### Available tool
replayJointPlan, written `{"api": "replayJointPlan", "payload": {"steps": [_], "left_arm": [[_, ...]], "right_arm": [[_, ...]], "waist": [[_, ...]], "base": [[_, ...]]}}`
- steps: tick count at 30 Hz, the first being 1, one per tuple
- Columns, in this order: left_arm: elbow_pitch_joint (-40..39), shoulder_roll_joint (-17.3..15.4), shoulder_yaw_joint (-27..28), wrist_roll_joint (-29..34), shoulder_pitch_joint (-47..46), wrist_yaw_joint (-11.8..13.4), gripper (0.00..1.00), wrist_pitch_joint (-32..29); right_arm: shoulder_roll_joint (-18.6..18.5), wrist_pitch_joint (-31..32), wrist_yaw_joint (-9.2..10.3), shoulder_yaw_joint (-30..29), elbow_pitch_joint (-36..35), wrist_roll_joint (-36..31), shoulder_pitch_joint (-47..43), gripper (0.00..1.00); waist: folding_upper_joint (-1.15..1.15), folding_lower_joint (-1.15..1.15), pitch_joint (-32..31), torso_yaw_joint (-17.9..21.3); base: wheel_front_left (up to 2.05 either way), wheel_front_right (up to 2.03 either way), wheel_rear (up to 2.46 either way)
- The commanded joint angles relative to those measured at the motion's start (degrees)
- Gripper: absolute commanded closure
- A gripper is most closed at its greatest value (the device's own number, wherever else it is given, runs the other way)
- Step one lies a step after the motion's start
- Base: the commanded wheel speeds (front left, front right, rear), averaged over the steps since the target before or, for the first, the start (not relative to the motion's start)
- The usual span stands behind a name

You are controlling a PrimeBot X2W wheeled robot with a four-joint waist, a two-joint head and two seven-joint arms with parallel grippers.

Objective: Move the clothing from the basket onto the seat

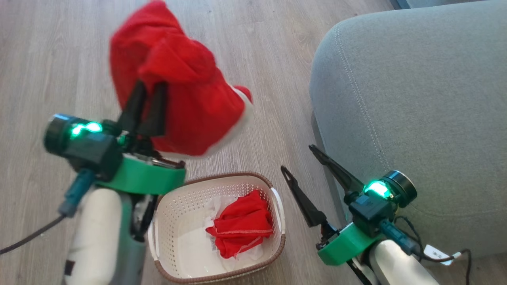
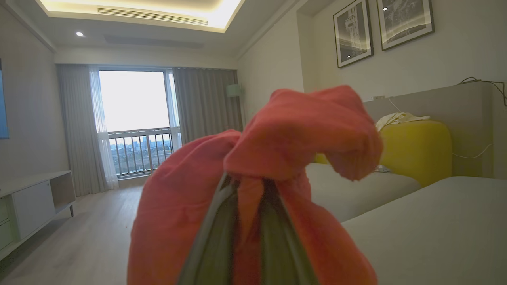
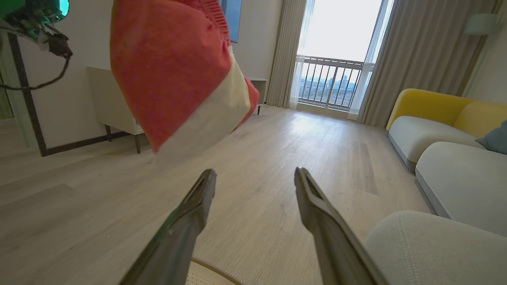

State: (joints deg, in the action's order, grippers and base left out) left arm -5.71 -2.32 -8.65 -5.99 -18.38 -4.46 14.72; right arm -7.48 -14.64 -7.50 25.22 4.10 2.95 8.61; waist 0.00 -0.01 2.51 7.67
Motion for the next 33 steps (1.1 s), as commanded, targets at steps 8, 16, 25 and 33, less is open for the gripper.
{"api": "replayJointPlan", "payload": {"steps": [8, 16, 25, 33], "left_arm": [[1.8, -0.6, -4.2, -0.1, -0.3, -1.4, 1.0, 0.3], [5.7, -0.6, -11.0, -0.1, -1.4, -2.0, 1.0, 0.3], [7.6, -0.6, -17.8, -2.4, -2.6, -2.4, 1.0, 0.3], [8.0, -0.6, -22.3, -4.2, -3.1, -2.6, 1.0, 0.3]], "right_arm": [[-0.9, -0.4, 0.01, 2.9, -3.6, -2.1, 2.1, 0.0], [-1.4, -0.4, 0.01, 4.1, -3.6, -4.5, 3.8, 0.0], [-1.1, -0.4, 0.01, 4.9, -1.5, -6.1, 5.1, 0.0], [0.0, -0.4, 0.01, 3.3, 2.2, -7.4, 5.5, 0.0]], "waist": [[0.0, 0.01, -0.2, 0.0], [0.0, 0.01, 0.1, -1.0], [0.0, 0.01, 0.3, -2.0], [0.0, 0.01, 0.2, -2.2]], "base": [[0.0, 0.0, 0.0], [0.0, 0.0, 0.0], [0.0, 0.0, 0.0], [0.0, 0.0, 0.0]]}}
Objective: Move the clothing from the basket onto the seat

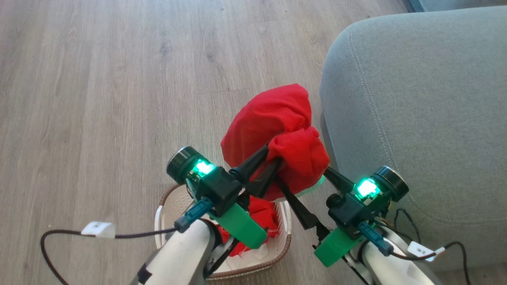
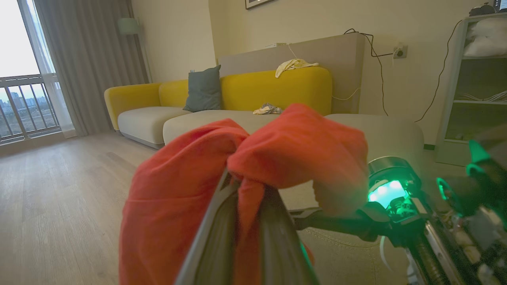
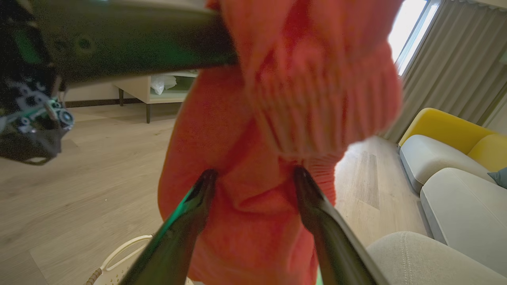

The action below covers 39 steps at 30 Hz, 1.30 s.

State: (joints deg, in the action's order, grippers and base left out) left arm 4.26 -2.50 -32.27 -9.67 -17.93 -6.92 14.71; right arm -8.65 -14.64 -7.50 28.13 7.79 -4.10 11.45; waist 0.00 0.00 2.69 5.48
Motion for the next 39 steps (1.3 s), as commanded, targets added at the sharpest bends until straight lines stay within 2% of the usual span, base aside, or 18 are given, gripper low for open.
{"api": "replayJointPlan", "payload": {"steps": [1, 11, 26, 27, 28, 29, 39], "left_arm": [[-1.9, -0.4, 1.0, -0.8, -3.6, -0.2, 1.0, 0.3], [-0.7, -0.4, -2.6, -1.8, -3.4, -0.3, 1.0, 0.3], [-1.5, -0.4, -4.6, -4.3, -2.7, -0.3, 1.0, 0.3], [-1.5, -0.4, -4.7, -4.3, -2.7, -0.3, 1.0, 0.3], [-1.4, -0.4, -4.7, -4.4, -2.7, -0.3, 1.0, 0.3], [-1.4, -0.4, -4.8, -4.5, -2.7, -0.3, 1.0, 0.3], [-0.8, -0.4, -3.9, -5.1, -2.5, -0.3, 1.0, 0.3]], "right_arm": [[1.4, -0.4, 0.01, 0.2, -1.1, -0.5, 2.8, 0.0], [2.8, -0.4, 0.01, -0.6, 1.1, -1.1, 3.3, 0.0], [5.3, -0.4, 0.01, -2.2, 6.0, -0.8, 4.3, 0.0], [5.3, -0.4, 0.01, -2.2, 6.2, -0.3, 4.4, 0.56], [5.4, -0.4, 0.01, -2.4, 6.4, 0.1, 4.5, 0.95], [5.5, -0.4, 0.01, -2.6, 6.4, 0.6, 4.5, 1.0], [5.7, -0.4, 0.01, -4.9, 4.3, 3.7, 4.1, 1.0]], "waist": [[0.0, 0.0, 0.0, 0.0], [0.0, 0.0, -0.5, -0.4], [0.0, 0.0, -0.6, -1.9], [0.0, 0.0, -0.6, -2.0], [0.0, 0.0, -0.6, -2.0], [0.0, 0.0, -0.6, -2.1], [0.0, 0.0, -0.5, -2.3]], "base": [[0.0, 0.0, 0.0], [0.0, 0.0, 0.0], [0.0, 0.0, 0.0], [0.0, 0.0, 0.0], [0.0, 0.0, 0.0], [0.0, 0.0, 0.0], [0.0, 0.0, 0.0]]}}
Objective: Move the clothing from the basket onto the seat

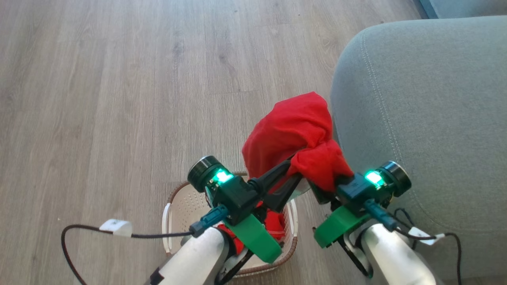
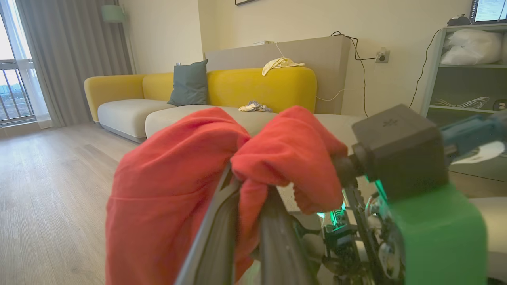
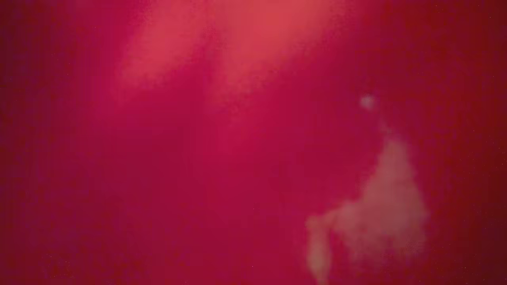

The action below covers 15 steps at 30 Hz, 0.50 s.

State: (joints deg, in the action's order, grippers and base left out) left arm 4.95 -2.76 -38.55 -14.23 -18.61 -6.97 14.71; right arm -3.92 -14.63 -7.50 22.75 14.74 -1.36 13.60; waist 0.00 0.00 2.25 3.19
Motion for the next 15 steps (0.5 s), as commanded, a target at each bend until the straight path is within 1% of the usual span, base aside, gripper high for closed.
{"api": "replayJointPlan", "payload": {"steps": [1, 8, 9, 10, 11, 15], "left_arm": [[-1.4, -0.1, 2.5, -0.6, -1.8, -0.3, 1.0, 0.3], [-1.2, -0.1, 2.2, -0.9, -1.8, -0.3, 1.0, 0.3], [-1.3, -0.1, 2.1, -1.0, -1.8, -0.3, 0.97, 0.3], [-1.4, -0.1, 1.9, -0.9, -1.9, -0.3, 0.59, 0.3], [-1.4, -0.1, 1.8, -0.9, -1.9, -0.3, 0.0, 0.3], [-1.1, -0.1, 2.1, -0.5, -1.7, -0.3, 0.0, 0.3]], "right_arm": [[1.0, -0.4, 0.01, 0.3, -3.0, 1.3, 1.9, 1.0], [1.0, -0.4, 0.01, -1.1, -5.6, 1.9, 0.9, 1.0], [1.0, -0.4, 0.01, -1.4, -6.0, 2.0, 0.7, 1.0], [1.0, -0.4, 0.01, -1.7, -6.5, 1.9, 0.6, 1.0], [1.0, -0.4, 0.01, -2.1, -7.0, 1.9, 0.5, 1.0], [1.0, -0.4, 0.01, -3.6, -8.5, 2.4, 0.2, 1.0]], "waist": [[0.0, 0.0, -0.1, 0.0], [0.0, 0.0, -0.2, -0.4], [0.0, 0.0, -0.2, -0.5], [0.0, 0.0, -0.2, -0.7], [0.0, 0.0, -0.2, -0.8], [0.0, 0.0, -0.3, -1.1]], "base": [[0.0, 0.0, 0.0], [0.0, 0.0, 0.0], [0.0, 0.0, 0.0], [0.0, 0.0, 0.0], [0.0, 0.0, 0.0], [0.0, 0.0, 0.0]]}}
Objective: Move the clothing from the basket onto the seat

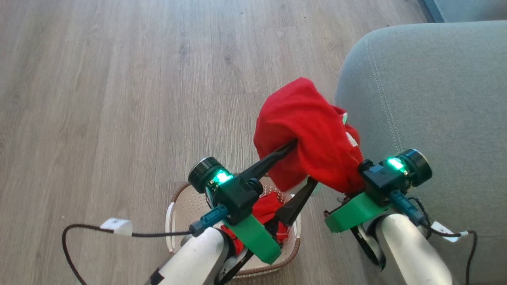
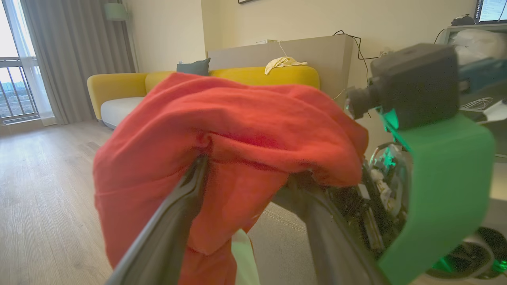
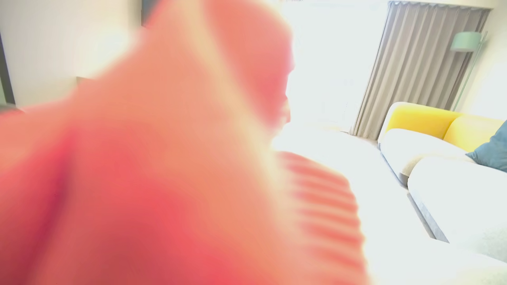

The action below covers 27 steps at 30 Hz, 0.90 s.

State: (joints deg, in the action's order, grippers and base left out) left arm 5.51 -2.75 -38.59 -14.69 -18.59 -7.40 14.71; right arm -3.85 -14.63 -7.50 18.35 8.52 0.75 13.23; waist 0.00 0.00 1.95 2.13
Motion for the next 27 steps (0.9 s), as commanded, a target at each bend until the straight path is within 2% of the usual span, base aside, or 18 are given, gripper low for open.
{"api": "replayJointPlan", "payload": {"steps": [1, 9, 27], "left_arm": [[-1.5, -0.1, 2.3, 0.2, -1.6, 0.1, 0.0, 0.3], [0.0, -0.1, 3.4, 1.9, -0.6, 0.0, 0.0, 0.3], [4.0, -0.2, 7.1, 6.2, 3.2, -0.1, 0.0, 0.3]], "right_arm": [[1.0, -0.4, 0.01, 0.4, -2.7, 0.4, 0.6, 1.0], [1.0, -0.4, 0.01, -2.6, -4.4, 0.2, 0.2, 1.0], [0.9, -0.4, 0.01, -13.8, -7.2, -1.7, 0.8, 1.0]], "waist": [[0.0, 0.0, -0.1, 0.0], [0.0, 0.0, -0.6, 0.1], [0.0, 0.0, -0.1, 0.7]], "base": [[0.0, 0.0, 0.0], [0.0, 0.0, 0.0], [0.0, 0.0, 0.0]]}}
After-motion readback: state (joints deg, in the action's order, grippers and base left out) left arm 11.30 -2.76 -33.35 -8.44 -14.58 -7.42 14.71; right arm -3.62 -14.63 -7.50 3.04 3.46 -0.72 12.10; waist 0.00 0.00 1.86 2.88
